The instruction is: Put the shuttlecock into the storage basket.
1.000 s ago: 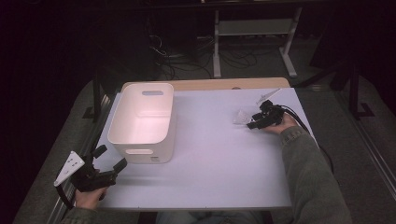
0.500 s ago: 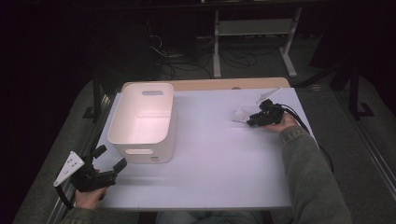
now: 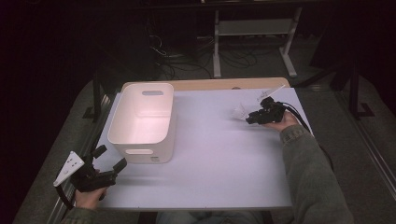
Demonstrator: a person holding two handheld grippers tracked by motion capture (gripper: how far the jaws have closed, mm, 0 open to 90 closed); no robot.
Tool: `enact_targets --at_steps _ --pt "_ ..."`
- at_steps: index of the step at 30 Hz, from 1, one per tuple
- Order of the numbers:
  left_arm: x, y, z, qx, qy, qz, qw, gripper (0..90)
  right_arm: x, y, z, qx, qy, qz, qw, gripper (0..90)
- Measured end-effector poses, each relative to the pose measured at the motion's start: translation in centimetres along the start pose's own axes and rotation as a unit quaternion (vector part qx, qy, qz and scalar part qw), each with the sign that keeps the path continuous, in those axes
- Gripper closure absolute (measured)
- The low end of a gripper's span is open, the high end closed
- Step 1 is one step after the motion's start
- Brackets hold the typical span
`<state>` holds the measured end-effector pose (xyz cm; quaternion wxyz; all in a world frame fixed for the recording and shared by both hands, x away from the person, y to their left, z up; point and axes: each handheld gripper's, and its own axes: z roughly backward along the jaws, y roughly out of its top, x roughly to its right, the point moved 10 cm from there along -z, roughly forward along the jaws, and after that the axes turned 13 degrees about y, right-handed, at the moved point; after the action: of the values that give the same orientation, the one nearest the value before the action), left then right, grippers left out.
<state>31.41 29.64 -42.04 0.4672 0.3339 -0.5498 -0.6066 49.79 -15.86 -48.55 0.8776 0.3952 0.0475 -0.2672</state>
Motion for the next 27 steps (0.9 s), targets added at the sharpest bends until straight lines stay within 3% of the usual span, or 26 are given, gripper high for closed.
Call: enact_targets --at_steps 14,18,24,27 --pt "0.0 0.0 -0.1 0.0 0.0 0.002 1.0 0.0 -1.6 1.9 2.3 0.05 0.018 -0.021 0.9984 63.6" --pt "0.0 0.1 -0.1 0.001 0.0 0.003 1.0 0.0 -2.2 2.5 3.2 0.075 0.036 -0.046 0.9954 63.6" --pt "0.1 0.1 -0.1 0.001 0.0 0.005 1.0 0.0 -2.7 2.9 3.9 0.085 0.035 -0.057 0.9941 63.6" --pt "0.1 0.1 -0.1 0.001 0.0 0.005 1.0 0.0 -3.1 3.6 4.4 0.106 0.039 -0.067 0.9913 63.6"
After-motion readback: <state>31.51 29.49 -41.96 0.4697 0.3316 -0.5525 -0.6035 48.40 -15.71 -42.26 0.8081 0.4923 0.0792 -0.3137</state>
